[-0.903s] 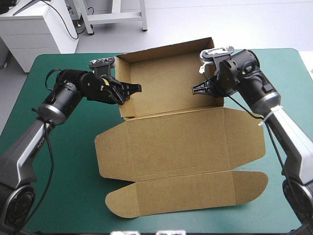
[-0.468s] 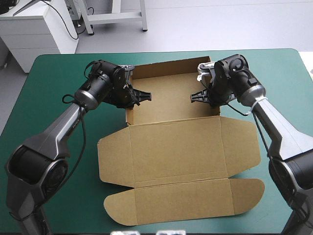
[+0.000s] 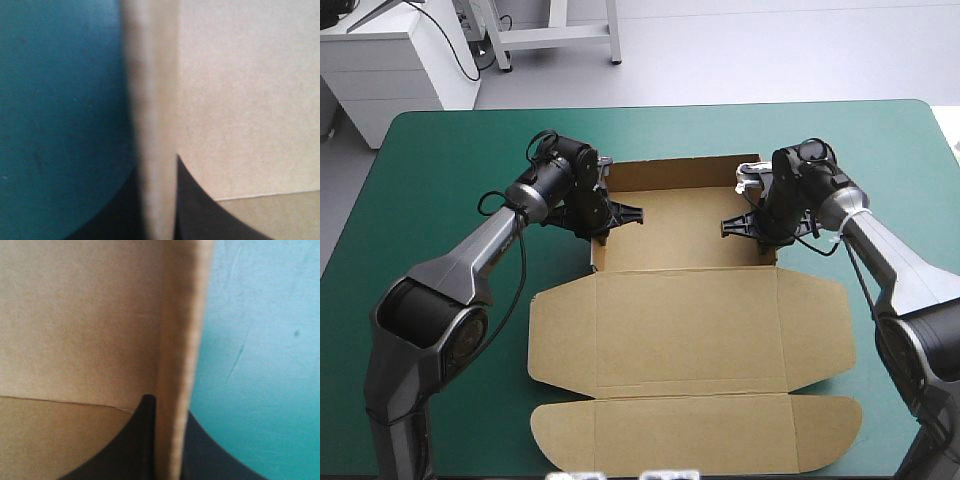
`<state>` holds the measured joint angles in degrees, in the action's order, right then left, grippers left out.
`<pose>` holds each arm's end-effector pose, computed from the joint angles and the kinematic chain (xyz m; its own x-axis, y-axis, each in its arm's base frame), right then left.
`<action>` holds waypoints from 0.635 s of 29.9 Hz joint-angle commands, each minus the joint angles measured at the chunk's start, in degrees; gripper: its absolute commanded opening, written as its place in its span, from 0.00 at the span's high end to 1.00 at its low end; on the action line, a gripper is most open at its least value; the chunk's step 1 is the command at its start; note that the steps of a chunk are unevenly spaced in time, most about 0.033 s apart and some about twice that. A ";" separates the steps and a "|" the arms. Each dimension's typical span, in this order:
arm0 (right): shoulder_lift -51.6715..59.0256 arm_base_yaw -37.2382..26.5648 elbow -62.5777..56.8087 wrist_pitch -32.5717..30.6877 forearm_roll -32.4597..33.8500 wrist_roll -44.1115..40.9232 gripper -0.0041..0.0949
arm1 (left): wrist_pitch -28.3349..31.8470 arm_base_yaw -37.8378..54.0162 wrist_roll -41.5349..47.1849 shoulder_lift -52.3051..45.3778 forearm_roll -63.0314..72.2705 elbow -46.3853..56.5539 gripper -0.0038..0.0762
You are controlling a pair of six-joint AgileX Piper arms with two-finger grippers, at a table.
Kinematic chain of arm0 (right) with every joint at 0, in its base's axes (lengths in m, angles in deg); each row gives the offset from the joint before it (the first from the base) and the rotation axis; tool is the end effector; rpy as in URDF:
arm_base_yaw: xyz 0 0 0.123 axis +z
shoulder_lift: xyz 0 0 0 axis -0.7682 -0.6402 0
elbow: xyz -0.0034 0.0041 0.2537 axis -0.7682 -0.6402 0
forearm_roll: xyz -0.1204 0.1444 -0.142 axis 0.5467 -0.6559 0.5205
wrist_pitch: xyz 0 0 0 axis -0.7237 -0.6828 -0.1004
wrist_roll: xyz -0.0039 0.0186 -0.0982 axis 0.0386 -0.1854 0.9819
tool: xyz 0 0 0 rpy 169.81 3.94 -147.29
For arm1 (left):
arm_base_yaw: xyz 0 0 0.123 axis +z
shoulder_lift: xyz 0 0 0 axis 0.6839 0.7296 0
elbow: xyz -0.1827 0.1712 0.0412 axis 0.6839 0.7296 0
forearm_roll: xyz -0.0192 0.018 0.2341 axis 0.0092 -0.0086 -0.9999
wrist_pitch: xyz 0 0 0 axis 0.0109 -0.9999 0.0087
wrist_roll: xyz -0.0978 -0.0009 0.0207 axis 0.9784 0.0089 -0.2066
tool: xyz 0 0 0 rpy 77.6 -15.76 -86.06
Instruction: Fold the box
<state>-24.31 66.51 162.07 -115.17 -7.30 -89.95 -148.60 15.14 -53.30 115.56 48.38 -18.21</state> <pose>0.3423 0.1011 0.2377 -0.9713 -0.0871 -0.2213 -0.1008 0.9936 0.0515 0.3514 -0.1956 0.2299 -0.9816 0.0883 -0.1695 0.1143 0.9819 -0.1508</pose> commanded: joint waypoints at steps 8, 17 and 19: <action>1.49 -0.12 0.71 1.21 -4.55 2.61 0.97 | -2.63 -0.47 -1.45 -2.85 1.09 -2.04 0.96; -0.33 -0.12 0.93 0.74 -5.91 2.91 0.66 | -2.63 -0.58 -4.15 -2.85 3.41 -2.04 0.87; -0.33 -0.12 0.93 0.18 -5.80 2.91 0.52 | -2.63 -0.58 -4.74 -2.85 3.98 -2.04 0.75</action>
<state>-26.89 66.00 161.74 -114.63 -10.17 -87.92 -148.64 15.14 -56.29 115.89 48.54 -18.55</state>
